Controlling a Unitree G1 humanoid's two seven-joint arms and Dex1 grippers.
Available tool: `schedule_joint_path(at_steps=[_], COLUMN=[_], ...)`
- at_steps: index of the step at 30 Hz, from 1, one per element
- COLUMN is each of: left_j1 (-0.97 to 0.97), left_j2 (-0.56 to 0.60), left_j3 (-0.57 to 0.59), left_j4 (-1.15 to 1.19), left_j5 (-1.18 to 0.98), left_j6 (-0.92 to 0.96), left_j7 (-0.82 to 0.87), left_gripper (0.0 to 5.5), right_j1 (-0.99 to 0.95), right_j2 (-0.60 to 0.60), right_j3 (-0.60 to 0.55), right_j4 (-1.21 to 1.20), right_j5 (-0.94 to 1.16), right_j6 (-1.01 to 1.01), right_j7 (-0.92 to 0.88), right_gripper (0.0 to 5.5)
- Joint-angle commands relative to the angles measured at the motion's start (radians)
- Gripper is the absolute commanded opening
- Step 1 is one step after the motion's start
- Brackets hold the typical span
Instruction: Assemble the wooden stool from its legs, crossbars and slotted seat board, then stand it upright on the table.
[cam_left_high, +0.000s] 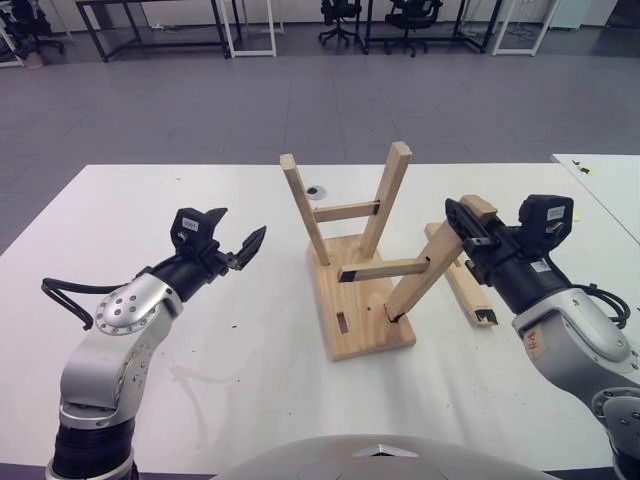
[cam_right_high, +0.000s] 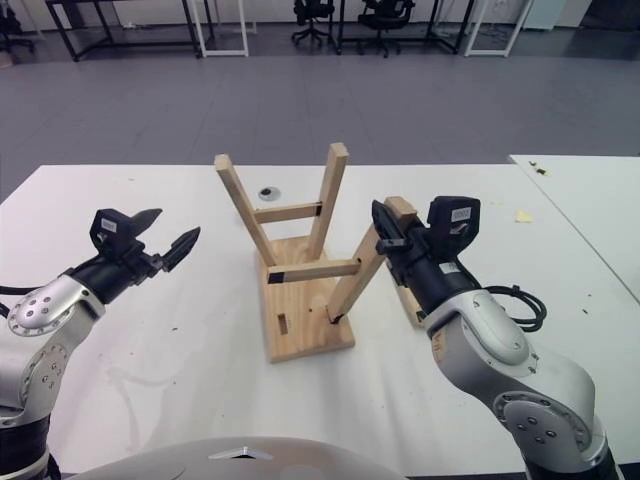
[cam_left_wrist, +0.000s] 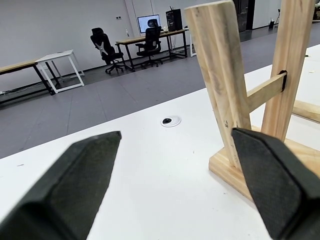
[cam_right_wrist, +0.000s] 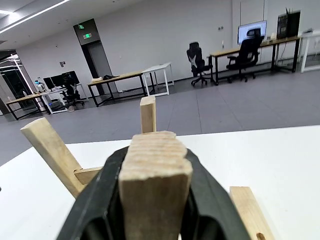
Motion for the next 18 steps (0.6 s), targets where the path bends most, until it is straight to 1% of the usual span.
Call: schedule_joint_path(at_steps=[1,4,8,12,15,18], left_j1=[-0.01,-0.011,-0.013,-0.021,-0.022,-0.027], left_j2=[-0.002,-0.005,-0.001,-0.005,-0.008,-0.016], left_j3=[-0.013,-0.031,-0.056,-0.079,-0.087,-0.092], left_j4=[-0.007,-0.017,-0.036,-0.052,-0.049,-0.038], left_j5=[0.02,0.026,0.029,0.034,0.035,0.045], left_j6=[0.003,0.009,0.023,0.035,0.034,0.021], left_j7=[0.016,0.024,0.033,0.051,0.058,0.061], left_gripper=[4.06,4.06,4.06,4.06,4.06,4.06], right_j1=[0.163,0.211,0.26,0.286,0.25,0.174], right_j2=[-0.006,0.002,0.017,0.015,0.033,0.068], right_j3=[0.096,0.123,0.143,0.183,0.173,0.133], right_j4=[0.06,0.083,0.122,0.135,0.154,0.148], right_j5=[-0.131,-0.182,-0.193,-0.268,-0.277,-0.25], right_j6=[0.096,0.123,0.177,0.207,0.172,0.128], right_j7=[0.029,0.042,0.008,0.011,0.051,0.087], right_gripper=[1.07,1.07,1.07,1.07,1.07,1.07])
